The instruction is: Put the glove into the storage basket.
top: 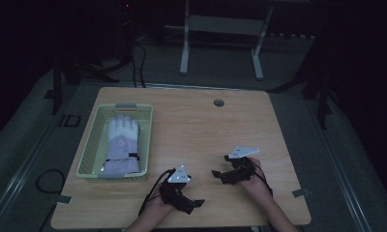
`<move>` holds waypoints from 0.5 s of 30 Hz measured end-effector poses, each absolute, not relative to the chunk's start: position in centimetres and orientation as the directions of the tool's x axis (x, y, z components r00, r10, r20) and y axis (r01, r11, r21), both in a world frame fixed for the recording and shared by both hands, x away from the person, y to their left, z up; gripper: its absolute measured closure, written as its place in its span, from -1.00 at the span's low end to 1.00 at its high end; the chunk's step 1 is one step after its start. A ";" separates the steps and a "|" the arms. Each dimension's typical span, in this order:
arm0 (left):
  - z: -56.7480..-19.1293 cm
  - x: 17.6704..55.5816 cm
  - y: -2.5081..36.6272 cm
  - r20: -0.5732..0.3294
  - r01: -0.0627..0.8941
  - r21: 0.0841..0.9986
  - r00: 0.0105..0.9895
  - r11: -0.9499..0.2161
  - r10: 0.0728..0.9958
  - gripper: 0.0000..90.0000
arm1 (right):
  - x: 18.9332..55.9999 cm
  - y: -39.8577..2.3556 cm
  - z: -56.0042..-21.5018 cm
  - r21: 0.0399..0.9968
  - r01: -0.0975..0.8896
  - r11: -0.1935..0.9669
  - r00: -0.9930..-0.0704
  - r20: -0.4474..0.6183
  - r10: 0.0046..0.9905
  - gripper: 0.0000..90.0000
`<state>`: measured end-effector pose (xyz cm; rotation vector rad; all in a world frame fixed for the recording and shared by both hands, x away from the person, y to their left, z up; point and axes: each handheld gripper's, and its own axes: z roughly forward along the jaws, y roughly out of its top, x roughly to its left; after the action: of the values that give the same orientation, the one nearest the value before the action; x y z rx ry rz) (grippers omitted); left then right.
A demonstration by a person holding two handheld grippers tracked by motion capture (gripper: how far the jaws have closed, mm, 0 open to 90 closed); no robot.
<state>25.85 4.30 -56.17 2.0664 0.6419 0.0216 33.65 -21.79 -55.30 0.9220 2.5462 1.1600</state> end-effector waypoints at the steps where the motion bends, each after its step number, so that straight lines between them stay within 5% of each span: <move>1: -56.2 25.9 4.3 -0.235 0.434 0.797 0.863 -0.419 0.446 -0.98 | 33.5 -22.1 -55.3 0.737 0.460 0.495 -0.784 0.075 0.616 -0.68; 15: -56.6 25.7 4.3 -0.209 0.405 0.812 0.874 -0.420 0.438 -0.98 | 31.9 -25.3 -56.2 0.760 0.434 0.484 -0.768 0.031 0.640 -0.68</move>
<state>25.69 4.31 -56.65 2.0577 0.6109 0.0425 31.86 -25.27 -56.22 0.9162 2.4762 1.1574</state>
